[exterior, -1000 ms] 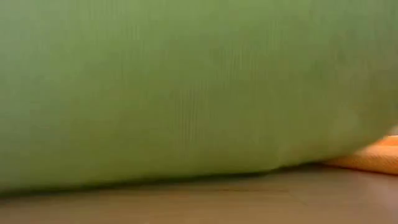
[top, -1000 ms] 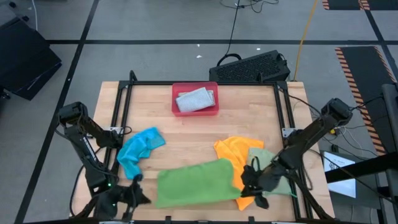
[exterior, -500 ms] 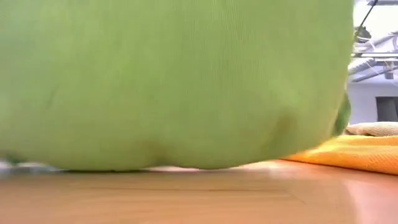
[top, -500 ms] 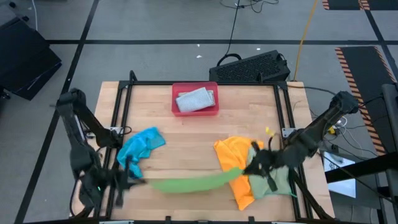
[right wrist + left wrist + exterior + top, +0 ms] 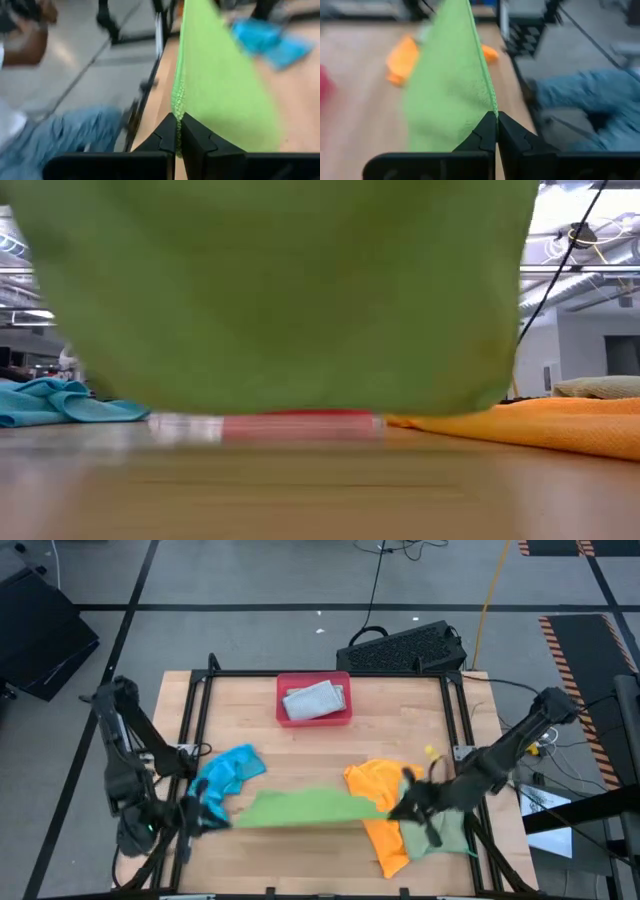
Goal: Fold microfiber towels
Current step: Fold the green towel
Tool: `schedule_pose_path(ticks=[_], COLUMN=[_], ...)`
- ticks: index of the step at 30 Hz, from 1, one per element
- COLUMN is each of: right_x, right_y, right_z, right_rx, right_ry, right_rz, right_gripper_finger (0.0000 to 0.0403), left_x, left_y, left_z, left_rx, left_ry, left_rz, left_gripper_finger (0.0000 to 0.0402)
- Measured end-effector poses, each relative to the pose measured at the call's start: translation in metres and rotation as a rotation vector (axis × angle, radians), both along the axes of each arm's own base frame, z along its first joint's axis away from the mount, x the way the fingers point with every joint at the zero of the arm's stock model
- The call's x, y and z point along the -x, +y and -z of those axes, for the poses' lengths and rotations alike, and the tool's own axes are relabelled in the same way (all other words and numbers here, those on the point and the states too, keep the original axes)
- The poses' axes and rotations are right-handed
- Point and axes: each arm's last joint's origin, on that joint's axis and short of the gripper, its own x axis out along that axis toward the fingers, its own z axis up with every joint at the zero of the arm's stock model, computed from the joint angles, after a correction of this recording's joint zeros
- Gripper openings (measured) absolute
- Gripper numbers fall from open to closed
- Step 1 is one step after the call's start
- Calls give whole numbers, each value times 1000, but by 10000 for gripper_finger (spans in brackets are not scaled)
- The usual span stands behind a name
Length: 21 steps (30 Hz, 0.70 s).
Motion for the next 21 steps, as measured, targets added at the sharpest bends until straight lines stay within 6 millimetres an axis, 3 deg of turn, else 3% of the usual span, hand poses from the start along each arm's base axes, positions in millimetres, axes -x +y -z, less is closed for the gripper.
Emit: schedule_pose_path(ticks=[6,11,15,21], right_x=[-25,-40,-47,-57], right_y=[28,43,43,34], right_z=[44,63,73,86], right_rx=[-36,-89,-80,-47], right_ry=[194,233,258,301], right_rz=[-64,-130,-95,25], right_gripper_finger=[9,9,9,9], left_x=[-12,-20,-18,-14], left_y=[-41,-67,-75,-65], left_z=[34,63,77,88], left_rx=[131,195,188,120], left_ry=[179,314,357,378], left_rz=[37,62,26,-133], left_gripper_finger=[7,16,7,12])
